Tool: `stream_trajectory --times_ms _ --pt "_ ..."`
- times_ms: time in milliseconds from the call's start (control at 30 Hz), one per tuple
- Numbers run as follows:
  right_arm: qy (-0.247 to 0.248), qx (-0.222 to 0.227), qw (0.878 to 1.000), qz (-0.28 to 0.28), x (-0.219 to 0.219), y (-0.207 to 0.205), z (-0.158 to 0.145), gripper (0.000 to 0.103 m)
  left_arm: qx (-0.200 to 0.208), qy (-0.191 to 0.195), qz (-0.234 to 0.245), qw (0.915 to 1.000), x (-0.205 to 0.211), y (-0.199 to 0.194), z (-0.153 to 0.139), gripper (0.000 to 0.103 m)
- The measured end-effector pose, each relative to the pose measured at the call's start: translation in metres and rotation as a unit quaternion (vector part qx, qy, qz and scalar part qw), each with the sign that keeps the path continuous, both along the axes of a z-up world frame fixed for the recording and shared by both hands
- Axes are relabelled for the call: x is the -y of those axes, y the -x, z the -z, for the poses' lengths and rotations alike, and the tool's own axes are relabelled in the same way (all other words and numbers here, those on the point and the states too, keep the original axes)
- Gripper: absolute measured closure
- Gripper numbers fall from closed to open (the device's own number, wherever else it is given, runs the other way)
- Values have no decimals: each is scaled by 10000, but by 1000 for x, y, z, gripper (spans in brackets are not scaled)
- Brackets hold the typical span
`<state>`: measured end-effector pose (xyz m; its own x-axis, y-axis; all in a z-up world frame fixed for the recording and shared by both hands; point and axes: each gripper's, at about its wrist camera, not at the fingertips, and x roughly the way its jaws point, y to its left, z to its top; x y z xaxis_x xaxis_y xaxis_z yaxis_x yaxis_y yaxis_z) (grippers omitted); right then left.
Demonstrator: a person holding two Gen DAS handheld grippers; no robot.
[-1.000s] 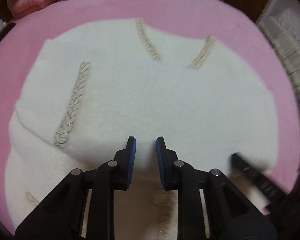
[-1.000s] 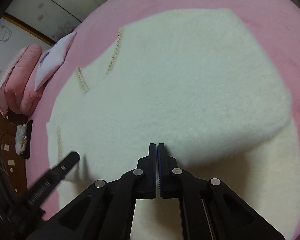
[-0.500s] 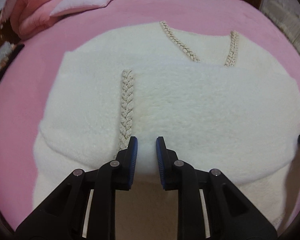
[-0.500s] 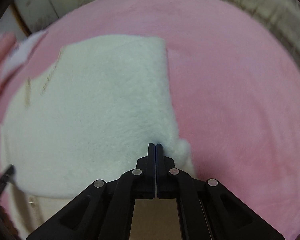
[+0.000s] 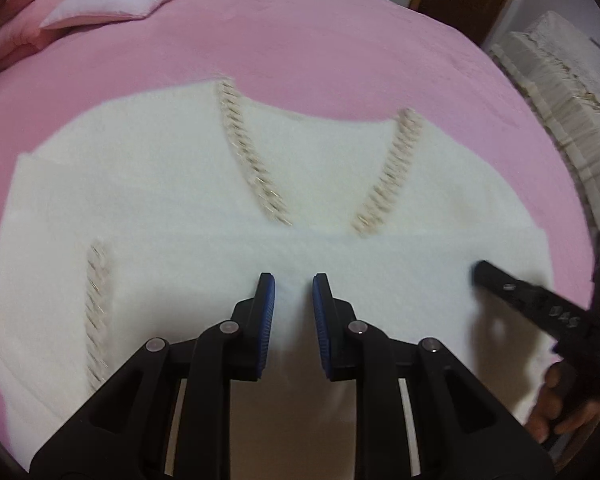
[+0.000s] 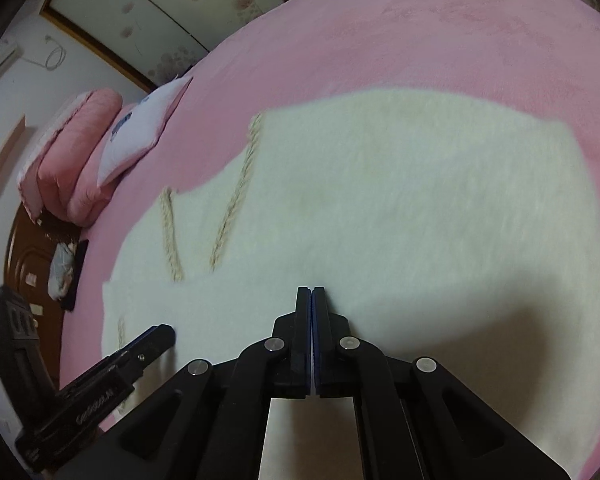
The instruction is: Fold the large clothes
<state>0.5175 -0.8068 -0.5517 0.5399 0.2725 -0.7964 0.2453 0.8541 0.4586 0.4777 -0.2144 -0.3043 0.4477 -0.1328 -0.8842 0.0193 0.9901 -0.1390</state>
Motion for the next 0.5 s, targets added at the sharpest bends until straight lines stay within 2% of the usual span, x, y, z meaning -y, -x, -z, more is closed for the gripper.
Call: stream_trajectory --times_ms 33,100,133,200,267,300,367,467,500 --pt "-8 14 10000 43 12 -1 0 103 9 -130 -22 9999 -3 -3 0 85" --pt "534 -76 9983 217 33 3 -6 103 23 -370 -10 9993 -18 -10 3 85" --pt "603 -69 9979 224 40 -4 -11 103 43 -475 -11 9989 -27 -10 5 85" --pt "755 -138 9960 451 66 9 -12 103 68 -643 -93 9979 -50 -10 9 85" --pt "886 -171 9937 667 85 34 -17 103 92 -353 -136 9992 -68 -9 13 93" --pt "816 -175 9936 759 96 38 -16 103 86 -253 -172 9995 -74 -9 15 93" --pt "762 -168 9943 727 106 48 -14 103 29 -255 -232 9994 -74 -9 17 93" --pt "945 -252 9926 714 109 46 -16 103 -70 -738 -156 9971 -60 -6 13 93" --pt "919 -290 9922 789 110 48 -14 103 -122 -785 -160 9967 -58 -3 12 93"
